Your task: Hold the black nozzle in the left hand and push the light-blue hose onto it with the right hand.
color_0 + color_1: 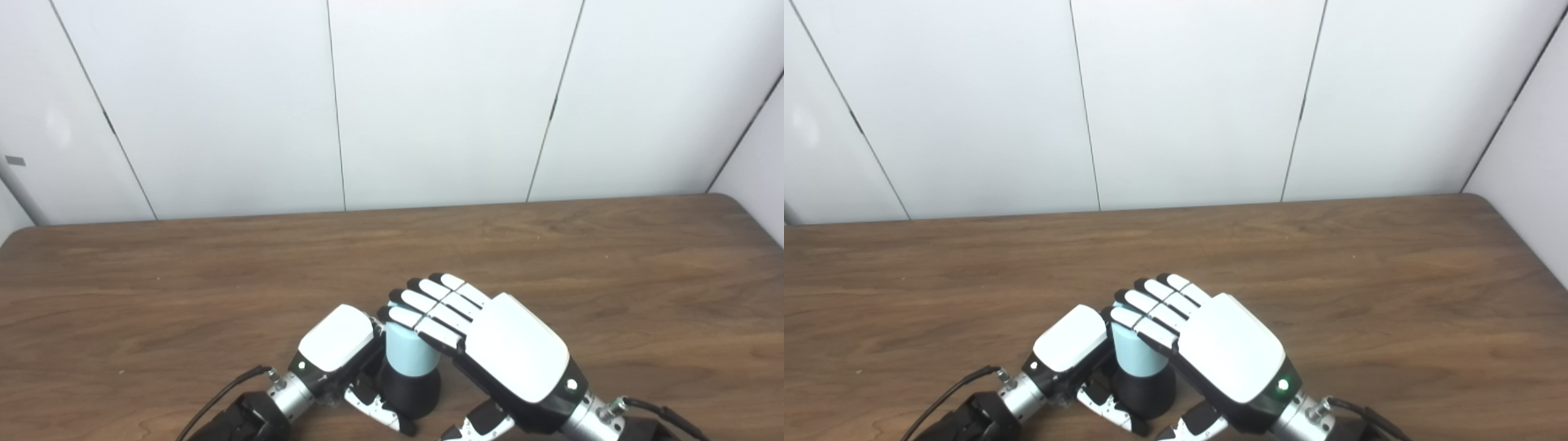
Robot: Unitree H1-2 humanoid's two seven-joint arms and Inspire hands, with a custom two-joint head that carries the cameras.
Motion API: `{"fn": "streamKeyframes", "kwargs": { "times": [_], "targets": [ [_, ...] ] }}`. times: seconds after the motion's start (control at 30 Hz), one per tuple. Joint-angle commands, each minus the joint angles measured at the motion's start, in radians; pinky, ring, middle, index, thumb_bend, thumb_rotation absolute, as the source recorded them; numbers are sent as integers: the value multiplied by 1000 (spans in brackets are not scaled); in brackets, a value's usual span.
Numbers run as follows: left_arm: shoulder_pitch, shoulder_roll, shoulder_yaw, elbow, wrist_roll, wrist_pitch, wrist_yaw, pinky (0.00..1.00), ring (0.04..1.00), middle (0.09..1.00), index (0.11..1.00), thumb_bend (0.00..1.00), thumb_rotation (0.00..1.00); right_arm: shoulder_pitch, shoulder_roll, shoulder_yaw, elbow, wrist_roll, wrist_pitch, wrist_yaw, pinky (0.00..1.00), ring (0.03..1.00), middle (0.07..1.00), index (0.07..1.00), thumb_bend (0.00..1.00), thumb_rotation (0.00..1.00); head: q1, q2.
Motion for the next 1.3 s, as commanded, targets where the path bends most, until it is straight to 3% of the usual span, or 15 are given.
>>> {"fn": "streamKeyframes", "kwargs": {
  "times": [0.0, 0.13, 0.4, 0.7, 0.87, 1.27],
  "targets": [
    [117, -25, -62, 68, -4, 21, -112, 93, 142, 219, 484, 519, 42, 16, -18, 7, 9, -21, -18, 15, 915, 912, 915, 861, 860, 805, 0, 1],
    [119, -24, -60, 63, -45, 37, -152, 103, 152, 232, 484, 518, 41, 19, -17, 10, 9, -42, -14, 16, 927, 924, 927, 866, 841, 812, 1, -4],
    [119, -23, -65, 75, -67, 43, -160, 110, 158, 233, 483, 518, 42, 28, -17, 15, 14, -61, -7, 23, 983, 961, 953, 892, 807, 842, 2, -5],
    [118, -19, -68, 66, -81, 64, -195, 120, 169, 248, 483, 518, 42, 50, -20, 25, 33, -73, -7, 18, 957, 960, 952, 898, 801, 841, 2, -5],
    [120, -20, -68, 61, -81, 74, -200, 117, 166, 242, 484, 518, 42, 68, -23, 37, 55, -100, -19, -22, 927, 946, 940, 893, 760, 836, 2, -5],
    [118, -17, -70, 61, -81, 75, -201, 123, 175, 252, 484, 518, 42, 103, -25, 64, 82, -178, -5, -88, 999, 999, 978, 933, 696, 827, 3, -13]
  ]
}}
